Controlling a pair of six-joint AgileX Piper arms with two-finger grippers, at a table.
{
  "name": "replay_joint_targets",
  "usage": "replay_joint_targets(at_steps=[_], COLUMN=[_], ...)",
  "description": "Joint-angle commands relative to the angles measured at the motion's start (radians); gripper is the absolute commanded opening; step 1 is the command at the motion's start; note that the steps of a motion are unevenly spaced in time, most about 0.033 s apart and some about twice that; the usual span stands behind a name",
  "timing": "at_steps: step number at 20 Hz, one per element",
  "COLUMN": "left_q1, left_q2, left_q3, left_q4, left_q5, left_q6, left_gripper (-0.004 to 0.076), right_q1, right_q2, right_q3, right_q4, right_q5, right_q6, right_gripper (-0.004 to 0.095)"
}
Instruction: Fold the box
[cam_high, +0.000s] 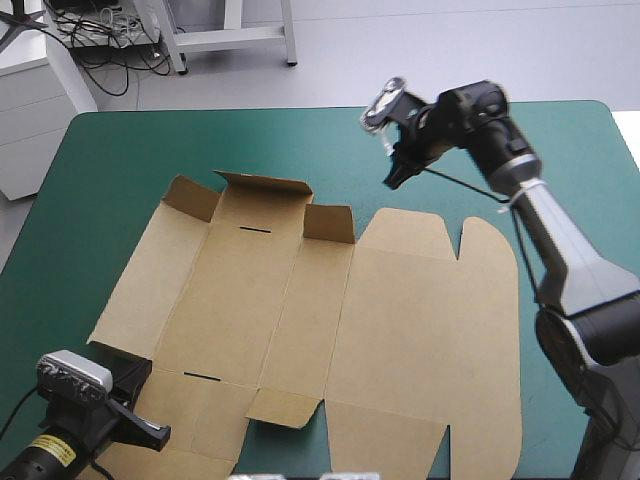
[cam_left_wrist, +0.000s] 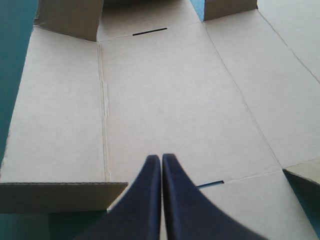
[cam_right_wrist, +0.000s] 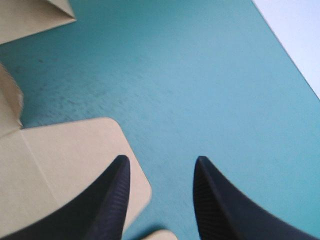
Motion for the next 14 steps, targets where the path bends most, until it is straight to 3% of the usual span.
replay_joint_targets(at_steps=[1, 4, 5, 7, 14], left_q1=[0.0, 0.0, 0.0, 0.0, 0.0], left_q2=[0.015, 0.015, 0.015, 0.015, 0.068], left_q3=[-0.028, -0.028, -0.028, -0.028, -0.048], left_q4=[-0.011, -0.011, -0.011, -0.011, -0.011], left_q5=[-0.068, -0.068, -0.068, -0.068, -0.065], left_q6=[-0.01, -0.01, -0.01, -0.021, -0.021], left_gripper=[-0.001, -0.001, -0.001, -0.001, -0.001], right_q1=[-0.111, -0.24, -0.266, -0.352, -0.409], right_q2=[-0.164, -0.321, -0.355, -0.499, -0.902], right_q3=[-0.011, 0.142, 0.18, 0.346, 0.835], right_q4=[-0.007, -0.007, -0.007, -0.004, -0.01], right_q5=[0.033, 0.055, 0.062, 0.104, 0.042], right_q6=[0.067, 0.123, 0.143, 0.229, 0.322], right_gripper=[0.0287, 0.002, -0.0023, -0.0018, -0.0019])
